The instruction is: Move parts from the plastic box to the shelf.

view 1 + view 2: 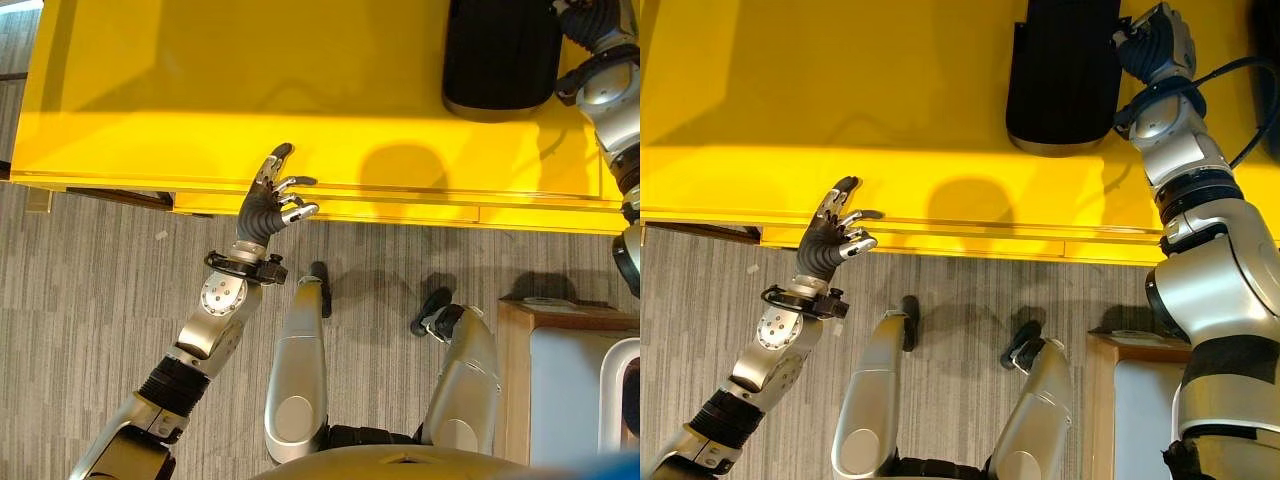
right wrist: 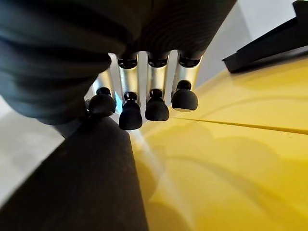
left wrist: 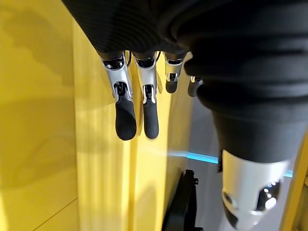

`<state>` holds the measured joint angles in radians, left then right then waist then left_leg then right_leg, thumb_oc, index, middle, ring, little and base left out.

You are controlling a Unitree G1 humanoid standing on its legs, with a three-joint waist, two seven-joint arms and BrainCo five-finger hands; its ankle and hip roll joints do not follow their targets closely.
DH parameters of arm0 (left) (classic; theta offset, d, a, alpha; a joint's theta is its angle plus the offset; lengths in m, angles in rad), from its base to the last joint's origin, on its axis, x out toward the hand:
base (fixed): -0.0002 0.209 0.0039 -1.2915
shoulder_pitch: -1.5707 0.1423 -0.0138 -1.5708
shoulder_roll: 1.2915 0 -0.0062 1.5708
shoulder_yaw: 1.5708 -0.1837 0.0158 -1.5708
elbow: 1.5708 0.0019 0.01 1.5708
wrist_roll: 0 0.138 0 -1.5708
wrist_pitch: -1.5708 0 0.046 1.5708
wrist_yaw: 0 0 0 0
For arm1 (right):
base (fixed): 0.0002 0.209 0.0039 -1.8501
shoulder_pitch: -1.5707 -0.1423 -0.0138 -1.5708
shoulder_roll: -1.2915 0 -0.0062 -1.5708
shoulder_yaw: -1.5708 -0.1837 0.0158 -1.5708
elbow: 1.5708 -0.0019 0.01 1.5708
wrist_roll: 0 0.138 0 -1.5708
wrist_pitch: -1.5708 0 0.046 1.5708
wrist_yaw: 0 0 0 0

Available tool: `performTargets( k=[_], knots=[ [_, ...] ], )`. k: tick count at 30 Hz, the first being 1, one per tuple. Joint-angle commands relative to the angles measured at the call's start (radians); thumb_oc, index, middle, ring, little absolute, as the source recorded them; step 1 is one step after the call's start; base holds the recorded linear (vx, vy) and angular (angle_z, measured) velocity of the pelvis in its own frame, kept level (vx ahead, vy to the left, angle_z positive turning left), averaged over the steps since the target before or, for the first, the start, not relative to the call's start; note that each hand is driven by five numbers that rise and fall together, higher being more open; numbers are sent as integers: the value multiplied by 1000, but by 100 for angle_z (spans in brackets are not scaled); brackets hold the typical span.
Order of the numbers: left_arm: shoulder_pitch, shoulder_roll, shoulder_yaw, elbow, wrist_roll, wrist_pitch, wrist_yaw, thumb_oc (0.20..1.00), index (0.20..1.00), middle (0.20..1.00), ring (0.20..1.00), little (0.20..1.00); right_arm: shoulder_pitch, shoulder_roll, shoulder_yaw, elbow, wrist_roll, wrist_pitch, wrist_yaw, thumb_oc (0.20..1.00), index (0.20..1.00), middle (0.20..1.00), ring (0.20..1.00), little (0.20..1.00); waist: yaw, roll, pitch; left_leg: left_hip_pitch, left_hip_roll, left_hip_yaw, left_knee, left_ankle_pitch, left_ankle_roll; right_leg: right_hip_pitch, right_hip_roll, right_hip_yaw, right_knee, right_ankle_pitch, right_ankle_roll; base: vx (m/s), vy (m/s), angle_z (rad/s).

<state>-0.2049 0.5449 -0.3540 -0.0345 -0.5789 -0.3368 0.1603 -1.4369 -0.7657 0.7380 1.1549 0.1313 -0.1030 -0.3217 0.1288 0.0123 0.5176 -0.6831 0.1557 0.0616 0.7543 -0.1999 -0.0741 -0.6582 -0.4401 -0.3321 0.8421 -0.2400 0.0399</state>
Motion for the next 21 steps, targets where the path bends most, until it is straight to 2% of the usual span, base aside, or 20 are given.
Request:
performTargets(
  k=[1,3,5,21],
  knots=[
    [33,22,6,-45,-13,-21,15,1000,1000,1000,1000,1000,-125,-42,45,1,-30,-32,-50,200,200,200,200,200,13,5,-37,-32,17,-36,6,-8,-1,-7,39,50,29,-12,45,0,0,0],
    [31,23,2,-44,-15,-20,17,1000,1000,1000,1000,1000,-133,-37,36,5,-18,-34,-63,200,200,200,200,200,11,4,-35,-34,17,-37,9,-9,-1,-12,41,54,33,-13,45,0,0,0],
    [29,24,2,-43,-14,-22,19,1000,1000,1000,1000,1000,-138,-37,31,1,-8,-39,-72,1000,1000,1000,1000,1000,10,4,-35,-32,17,-38,9,-9,-2,-10,40,55,34,-14,45,0,0,0],
    [59,35,43,-46,-11,-18,25,1000,1000,1000,1000,1000,-149,-107,-12,-317,9,-63,-115,1000,1000,1000,1000,1000,-23,-23,-38,-17,33,-27,9,-14,-11,-8,52,72,28,-13,42,0,0,0]
  ],
)
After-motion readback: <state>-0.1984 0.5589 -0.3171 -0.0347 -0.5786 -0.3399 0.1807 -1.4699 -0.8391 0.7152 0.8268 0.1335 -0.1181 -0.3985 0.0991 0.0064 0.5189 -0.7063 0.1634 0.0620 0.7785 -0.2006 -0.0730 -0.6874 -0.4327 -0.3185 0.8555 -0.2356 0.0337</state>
